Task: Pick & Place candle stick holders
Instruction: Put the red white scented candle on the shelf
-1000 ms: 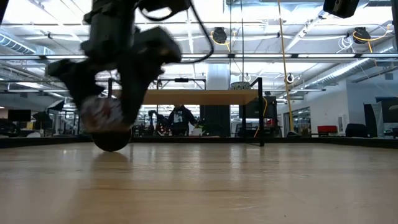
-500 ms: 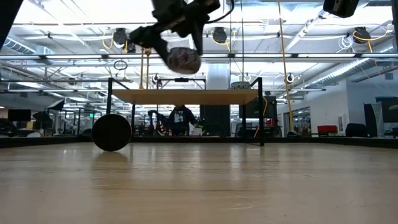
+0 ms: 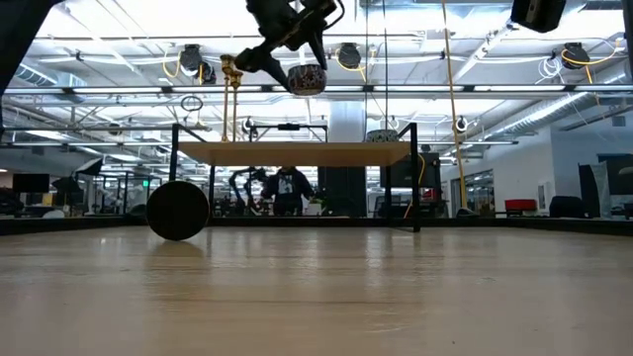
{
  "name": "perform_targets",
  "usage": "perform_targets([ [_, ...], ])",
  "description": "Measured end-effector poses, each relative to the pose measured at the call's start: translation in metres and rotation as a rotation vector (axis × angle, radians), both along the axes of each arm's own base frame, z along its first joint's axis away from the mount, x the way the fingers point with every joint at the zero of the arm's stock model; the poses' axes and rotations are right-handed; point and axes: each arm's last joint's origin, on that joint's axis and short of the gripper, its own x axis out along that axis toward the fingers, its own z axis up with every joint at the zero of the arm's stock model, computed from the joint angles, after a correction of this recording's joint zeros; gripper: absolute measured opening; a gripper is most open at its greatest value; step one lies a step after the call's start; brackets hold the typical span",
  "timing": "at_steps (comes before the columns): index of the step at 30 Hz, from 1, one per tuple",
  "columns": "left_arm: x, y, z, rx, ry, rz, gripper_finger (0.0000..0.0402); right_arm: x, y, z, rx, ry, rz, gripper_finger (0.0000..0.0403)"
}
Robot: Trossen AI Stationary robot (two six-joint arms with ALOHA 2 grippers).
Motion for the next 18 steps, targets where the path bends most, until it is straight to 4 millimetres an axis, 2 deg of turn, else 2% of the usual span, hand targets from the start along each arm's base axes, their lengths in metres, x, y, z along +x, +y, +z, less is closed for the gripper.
perform_targets([
  [7, -0.012, 0.036, -0.007, 0.011, 0.032, -0.038, 0.0294, 0.007, -0.013, 0.000, 0.036, -0.002, -0.103, 0.0000],
  [14, -0.006, 0.050, -0.032, 0.017, 0.127, -0.141, 0.0299, 0.016, -0.027, -0.002, 0.041, -0.001, -0.223, 0.0000],
  [18, -0.001, 0.054, -0.039, 0.040, 0.129, -0.186, 0.0300, 0.021, -0.031, -0.005, 0.037, 0.005, -0.250, 0.0000],
])
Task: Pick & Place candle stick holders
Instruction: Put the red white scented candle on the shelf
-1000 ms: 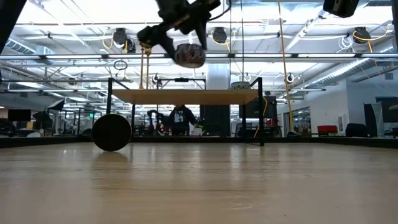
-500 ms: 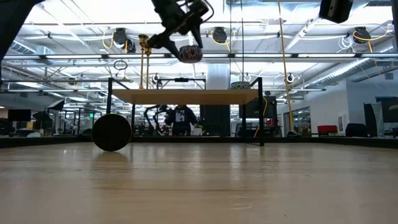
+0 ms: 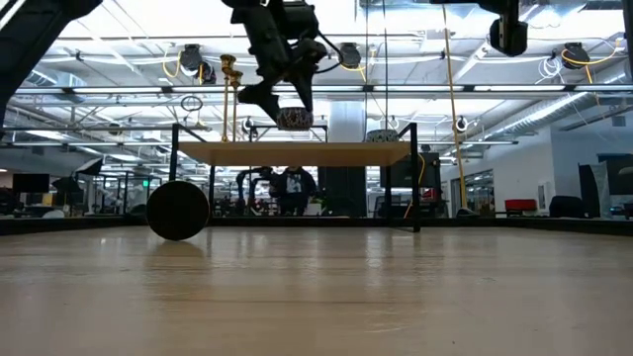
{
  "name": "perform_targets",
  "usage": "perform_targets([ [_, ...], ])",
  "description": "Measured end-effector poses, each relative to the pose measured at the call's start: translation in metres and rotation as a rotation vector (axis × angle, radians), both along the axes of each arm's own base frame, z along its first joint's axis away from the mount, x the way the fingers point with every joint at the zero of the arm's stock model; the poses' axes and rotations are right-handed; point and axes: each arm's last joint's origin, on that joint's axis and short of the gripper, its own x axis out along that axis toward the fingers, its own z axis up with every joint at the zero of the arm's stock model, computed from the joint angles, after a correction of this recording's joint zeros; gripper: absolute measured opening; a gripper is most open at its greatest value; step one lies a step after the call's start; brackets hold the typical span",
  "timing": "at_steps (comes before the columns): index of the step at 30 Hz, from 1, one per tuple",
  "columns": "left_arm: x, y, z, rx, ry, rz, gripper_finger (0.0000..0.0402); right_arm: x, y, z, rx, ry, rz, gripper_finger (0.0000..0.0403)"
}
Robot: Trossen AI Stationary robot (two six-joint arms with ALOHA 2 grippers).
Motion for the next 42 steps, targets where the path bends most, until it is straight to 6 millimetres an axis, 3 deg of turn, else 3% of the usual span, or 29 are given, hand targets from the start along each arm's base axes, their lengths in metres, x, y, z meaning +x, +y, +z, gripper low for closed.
perform_targets([
  [14, 0.000, 0.021, -0.009, 0.066, 0.001, -0.140, 0.0301, 0.019, -0.007, -0.011, 0.024, 0.044, 0.031, 0.0000],
  [22, -0.007, 0.017, -0.011, 0.070, 0.079, -0.260, 0.0301, 0.020, -0.012, -0.010, 0.033, 0.034, 0.028, 0.0000],
  [42, -0.009, 0.018, -0.011, 0.115, 0.105, -0.275, 0.0301, 0.022, -0.012, -0.006, 0.016, -0.002, 0.030, 0.0000],
])
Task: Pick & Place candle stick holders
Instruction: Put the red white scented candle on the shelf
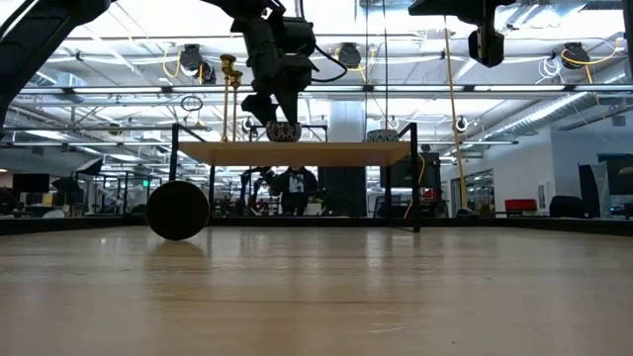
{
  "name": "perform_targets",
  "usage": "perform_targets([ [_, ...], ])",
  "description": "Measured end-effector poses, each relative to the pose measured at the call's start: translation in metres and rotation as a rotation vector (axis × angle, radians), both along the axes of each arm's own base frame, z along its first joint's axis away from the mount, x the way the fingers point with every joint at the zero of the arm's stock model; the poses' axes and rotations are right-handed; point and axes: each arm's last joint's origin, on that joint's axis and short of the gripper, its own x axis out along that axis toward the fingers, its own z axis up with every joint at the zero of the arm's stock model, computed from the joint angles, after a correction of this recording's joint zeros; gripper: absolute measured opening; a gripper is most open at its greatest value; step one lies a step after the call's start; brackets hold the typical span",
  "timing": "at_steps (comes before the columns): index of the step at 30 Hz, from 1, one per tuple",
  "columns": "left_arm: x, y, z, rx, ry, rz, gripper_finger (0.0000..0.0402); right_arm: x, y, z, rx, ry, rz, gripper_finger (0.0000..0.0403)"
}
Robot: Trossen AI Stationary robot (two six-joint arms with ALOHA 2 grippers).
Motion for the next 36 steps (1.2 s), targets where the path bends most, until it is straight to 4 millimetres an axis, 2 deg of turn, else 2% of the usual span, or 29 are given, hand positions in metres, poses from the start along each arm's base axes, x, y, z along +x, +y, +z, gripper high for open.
perform_targets([
  [9, 0.0002, 0.0004, 0.0001, 0.007, 0.001, 0.007, 0.0302, 0.0000, -0.0001, 0.0000, -0.001, 0.000, -0.003, 0.0000],
  [17, 0.0002, 0.0005, 0.0001, 0.007, 0.000, 0.011, 0.0326, 0.0000, -0.0001, 0.0000, -0.001, 0.000, -0.004, 0.0000],
  [26, 0.0003, 0.0005, 0.0000, 0.009, 0.000, 0.008, 0.0310, 0.0000, -0.0001, 0.0000, -0.002, 0.000, -0.005, 0.0000],
  [36, 0.0000, 0.0011, 0.0000, 0.031, 0.011, 0.015, 0.0353, 0.0000, -0.0001, 0.0000, -0.002, 0.000, -0.005, 0.0000],
])
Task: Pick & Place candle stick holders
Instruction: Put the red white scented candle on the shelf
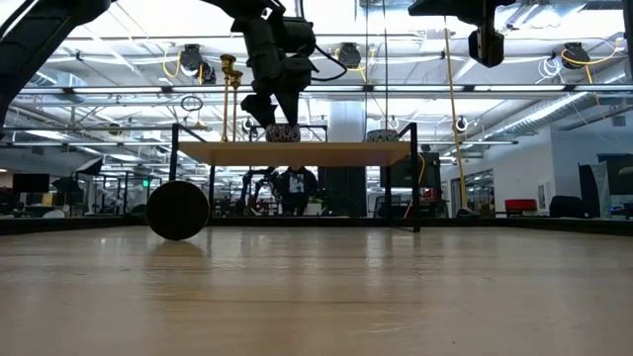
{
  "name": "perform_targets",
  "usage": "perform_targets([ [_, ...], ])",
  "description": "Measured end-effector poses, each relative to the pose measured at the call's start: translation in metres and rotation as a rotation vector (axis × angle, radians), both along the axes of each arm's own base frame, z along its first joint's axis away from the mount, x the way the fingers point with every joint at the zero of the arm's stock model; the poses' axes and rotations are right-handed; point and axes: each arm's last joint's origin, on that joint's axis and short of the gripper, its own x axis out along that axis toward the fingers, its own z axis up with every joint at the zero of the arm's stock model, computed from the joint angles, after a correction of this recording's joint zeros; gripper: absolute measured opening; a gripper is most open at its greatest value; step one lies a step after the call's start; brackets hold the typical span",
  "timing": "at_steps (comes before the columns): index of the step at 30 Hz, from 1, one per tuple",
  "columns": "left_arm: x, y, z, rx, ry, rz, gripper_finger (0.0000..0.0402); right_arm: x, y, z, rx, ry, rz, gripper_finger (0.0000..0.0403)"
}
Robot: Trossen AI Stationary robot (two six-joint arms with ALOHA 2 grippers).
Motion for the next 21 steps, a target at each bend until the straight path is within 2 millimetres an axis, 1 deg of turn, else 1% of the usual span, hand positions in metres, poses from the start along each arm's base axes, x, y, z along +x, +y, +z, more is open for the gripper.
perform_targets([
  [4, 0.000, 0.000, 0.000, 0.007, 0.004, 0.002, 0.0354, 0.000, 0.000, 0.000, 0.000, 0.000, 0.000, 0.0000],
  [10, 0.001, 0.000, 0.002, 0.075, 0.021, 0.017, 0.0356, 0.000, 0.000, 0.000, 0.001, 0.001, 0.003, 0.0000],
  [18, 0.002, 0.000, 0.033, 0.128, -0.077, 0.020, 0.0356, 0.000, 0.000, 0.000, 0.001, 0.001, 0.004, 0.0000],
  [21, 0.002, -0.005, 0.050, 0.137, -0.118, 0.029, 0.0356, 0.000, 0.000, 0.000, -0.001, 0.001, 0.007, 0.0000],
])
